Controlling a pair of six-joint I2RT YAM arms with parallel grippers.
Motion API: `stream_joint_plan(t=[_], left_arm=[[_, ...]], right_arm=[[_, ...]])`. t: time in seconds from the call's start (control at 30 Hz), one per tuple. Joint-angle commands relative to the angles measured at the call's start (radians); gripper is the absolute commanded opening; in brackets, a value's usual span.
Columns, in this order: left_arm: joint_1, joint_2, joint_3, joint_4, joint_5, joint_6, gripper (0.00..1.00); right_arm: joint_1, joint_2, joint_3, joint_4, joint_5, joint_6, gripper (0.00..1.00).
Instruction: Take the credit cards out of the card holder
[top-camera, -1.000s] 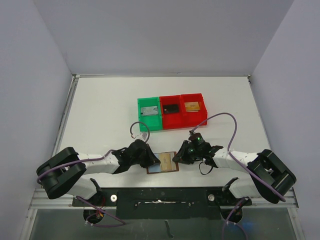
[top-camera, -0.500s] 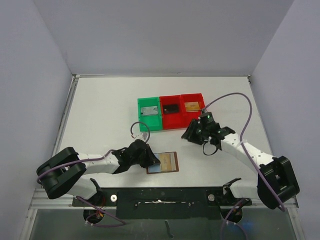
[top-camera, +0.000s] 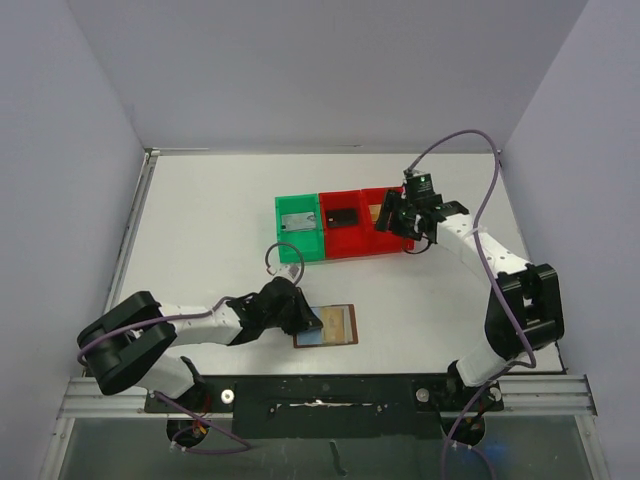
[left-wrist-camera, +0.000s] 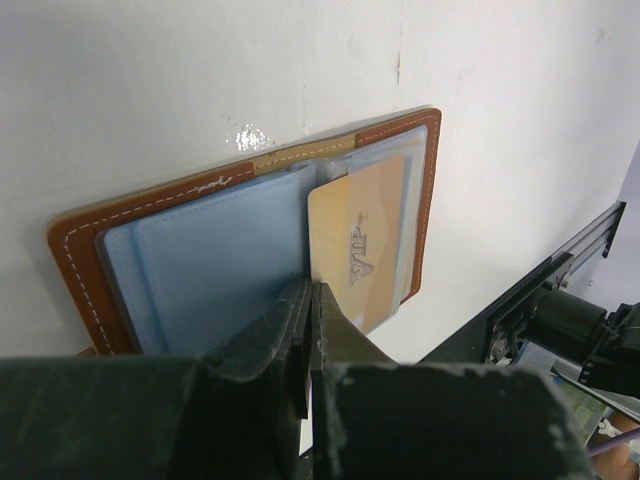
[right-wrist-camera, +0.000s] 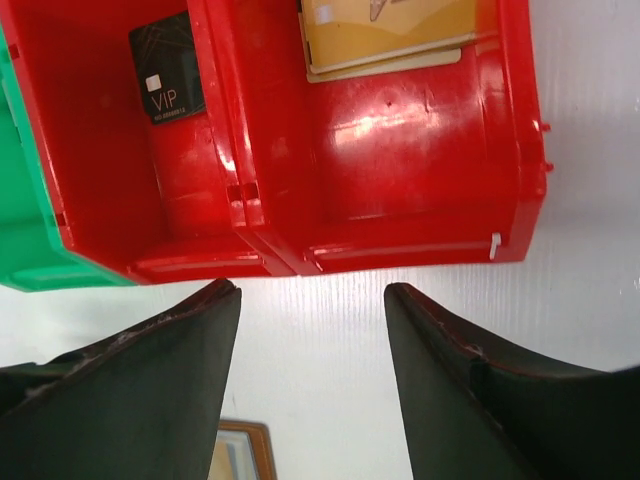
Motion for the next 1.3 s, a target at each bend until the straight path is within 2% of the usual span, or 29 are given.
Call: stream_joint_plan(t=[0.0, 0.17, 0.53, 0.87, 1.27], left_arm=[[-0.003, 0.014, 0.038, -0.006, 0.018, 0.032, 0.0], [-0.002, 0.01, 0.043, -0.016, 0.022, 0.037, 0.0], [-0.002, -0.02, 0.033, -0.037, 0.006, 0.039, 0.0], [-0.001, -0.021, 0.039, -0.038, 0.003, 0.039, 0.0], [-0.001, -0.042, 0.029, -0.049, -0.002, 0.037, 0.0]], right_arm=[[0.013, 0.056, 0.105, -0.006, -0.031, -0.083, 0.61], [0.056, 0.125, 0.173, -0.02, -0.025, -0.113, 0.65], [0.08, 0.248, 0.231, -0.034, -0.039, -0.114, 0.65], [0.143, 0.239, 0.196, -0.063, -0.036, -0.133, 0.64], [0.171, 0.154, 0.158, -0.096, -0.01, -0.114, 0.63]])
